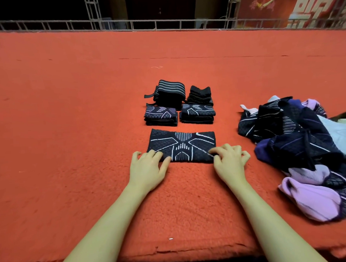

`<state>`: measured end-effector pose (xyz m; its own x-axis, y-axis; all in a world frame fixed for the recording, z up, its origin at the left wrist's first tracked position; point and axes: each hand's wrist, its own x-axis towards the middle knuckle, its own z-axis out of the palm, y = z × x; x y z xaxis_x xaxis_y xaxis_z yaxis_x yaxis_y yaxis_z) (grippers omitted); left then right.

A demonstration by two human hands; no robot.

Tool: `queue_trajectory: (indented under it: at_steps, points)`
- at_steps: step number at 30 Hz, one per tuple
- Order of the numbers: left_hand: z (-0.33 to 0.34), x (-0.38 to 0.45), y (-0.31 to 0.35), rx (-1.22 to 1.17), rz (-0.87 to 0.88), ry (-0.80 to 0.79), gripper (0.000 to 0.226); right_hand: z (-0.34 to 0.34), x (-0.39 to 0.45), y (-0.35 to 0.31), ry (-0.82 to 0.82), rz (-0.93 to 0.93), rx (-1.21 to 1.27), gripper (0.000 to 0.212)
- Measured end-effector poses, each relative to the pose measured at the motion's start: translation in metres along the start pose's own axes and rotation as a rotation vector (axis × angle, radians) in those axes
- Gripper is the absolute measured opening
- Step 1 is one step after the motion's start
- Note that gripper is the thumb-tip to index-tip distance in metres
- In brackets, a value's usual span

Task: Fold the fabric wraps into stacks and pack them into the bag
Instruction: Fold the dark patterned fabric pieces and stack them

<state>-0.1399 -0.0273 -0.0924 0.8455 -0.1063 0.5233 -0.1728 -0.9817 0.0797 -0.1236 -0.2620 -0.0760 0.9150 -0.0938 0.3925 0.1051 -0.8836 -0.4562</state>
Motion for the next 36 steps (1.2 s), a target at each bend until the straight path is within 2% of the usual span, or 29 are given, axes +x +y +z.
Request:
queue_trajectory:
  at_steps: [4,6,8,10,13,15,18,21,23,28,33,36]
  points:
    - [-0.003,0.006,0.004,0.083,0.008,-0.007,0.049,0.0,0.003,-0.008,-0.073,0.094,-0.107,0.018]
    - [-0.004,0.017,0.011,0.126,-0.015,-0.012,0.046,0.003,0.01,-0.017,-0.007,0.109,-0.096,0.024]
    - [-0.001,0.028,0.016,0.146,-0.015,0.003,0.033,0.007,0.019,-0.022,0.06,0.151,-0.061,0.026]
    - [0.006,0.039,0.021,0.122,0.014,0.003,0.021,0.009,0.03,-0.022,0.055,0.195,-0.053,0.035]
    - [0.014,0.06,0.028,0.059,0.063,0.006,0.017,0.013,0.049,-0.014,-0.007,0.228,-0.044,0.046]
    - [0.02,0.076,0.033,0.056,0.099,0.007,0.008,0.018,0.061,-0.008,-0.077,0.193,-0.041,0.044]
    - [0.032,0.094,0.041,-0.024,0.1,-0.104,0.023,0.026,0.07,0.0,-0.139,0.077,-0.014,0.03]
    - [0.045,0.1,0.048,-0.109,0.073,-0.279,0.041,0.032,0.064,0.003,-0.062,-0.042,0.134,0.014]
    - [0.054,0.1,0.049,-0.176,0.043,-0.333,0.04,0.034,0.059,0.004,-0.023,-0.124,0.208,0.008]
    - [0.059,0.095,0.045,-0.326,-0.052,-0.136,0.013,0.035,0.055,0.005,0.095,-0.158,0.314,0.016]
    - [0.058,0.094,0.046,-0.33,-0.11,-0.074,0.016,0.035,0.058,0.005,0.202,-0.138,0.185,0.024]
    - [0.06,0.094,0.045,-0.312,-0.145,-0.055,0.019,0.037,0.057,0.005,0.183,-0.159,0.207,0.022]
